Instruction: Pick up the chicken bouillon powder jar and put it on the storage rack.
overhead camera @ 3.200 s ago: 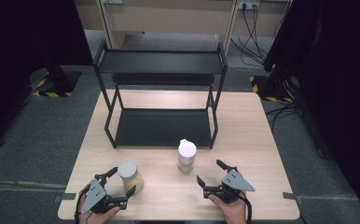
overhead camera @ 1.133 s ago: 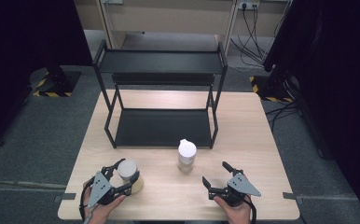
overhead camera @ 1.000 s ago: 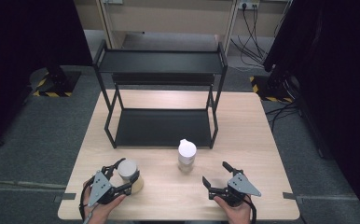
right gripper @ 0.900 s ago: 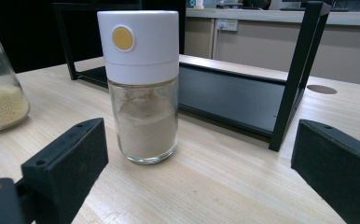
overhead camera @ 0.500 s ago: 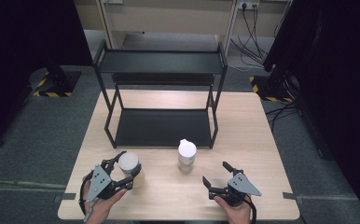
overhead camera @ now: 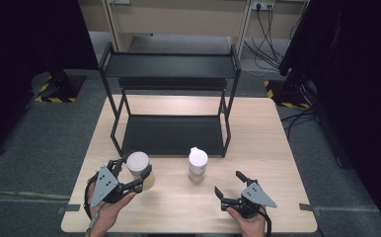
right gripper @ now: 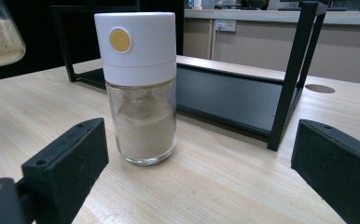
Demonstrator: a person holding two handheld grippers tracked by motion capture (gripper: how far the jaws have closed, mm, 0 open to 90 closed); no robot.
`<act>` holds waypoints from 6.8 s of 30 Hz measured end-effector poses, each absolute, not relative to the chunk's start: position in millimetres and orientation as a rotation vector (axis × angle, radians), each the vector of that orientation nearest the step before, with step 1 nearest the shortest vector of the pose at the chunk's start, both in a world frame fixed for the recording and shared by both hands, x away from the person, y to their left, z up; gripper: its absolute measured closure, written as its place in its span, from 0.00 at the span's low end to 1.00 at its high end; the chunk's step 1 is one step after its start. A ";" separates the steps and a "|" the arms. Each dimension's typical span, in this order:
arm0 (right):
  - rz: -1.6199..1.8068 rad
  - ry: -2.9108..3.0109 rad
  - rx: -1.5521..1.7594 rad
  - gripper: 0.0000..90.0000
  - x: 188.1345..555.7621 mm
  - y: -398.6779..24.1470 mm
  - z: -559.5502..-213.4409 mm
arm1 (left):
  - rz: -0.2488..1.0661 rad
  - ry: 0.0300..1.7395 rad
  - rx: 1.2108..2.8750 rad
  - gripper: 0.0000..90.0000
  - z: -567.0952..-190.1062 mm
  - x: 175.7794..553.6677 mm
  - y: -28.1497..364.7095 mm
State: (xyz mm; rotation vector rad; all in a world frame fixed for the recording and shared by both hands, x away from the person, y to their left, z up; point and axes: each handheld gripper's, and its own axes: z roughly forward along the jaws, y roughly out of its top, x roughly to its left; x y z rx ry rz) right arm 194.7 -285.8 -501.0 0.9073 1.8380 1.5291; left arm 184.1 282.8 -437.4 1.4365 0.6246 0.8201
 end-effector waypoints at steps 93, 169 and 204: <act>1.546 1.822 0.929 0.05 194.5 -287.2 -502.5 | 0.999 0.682 1.269 0.36 -320.9 237.0 279.3; 1.546 1.821 0.930 0.05 194.1 -287.1 -502.6 | 1.098 0.745 1.214 0.36 -252.2 292.4 271.1; 1.549 1.820 0.926 0.05 194.2 -287.6 -503.2 | 1.121 0.786 1.201 0.36 -228.2 330.2 265.4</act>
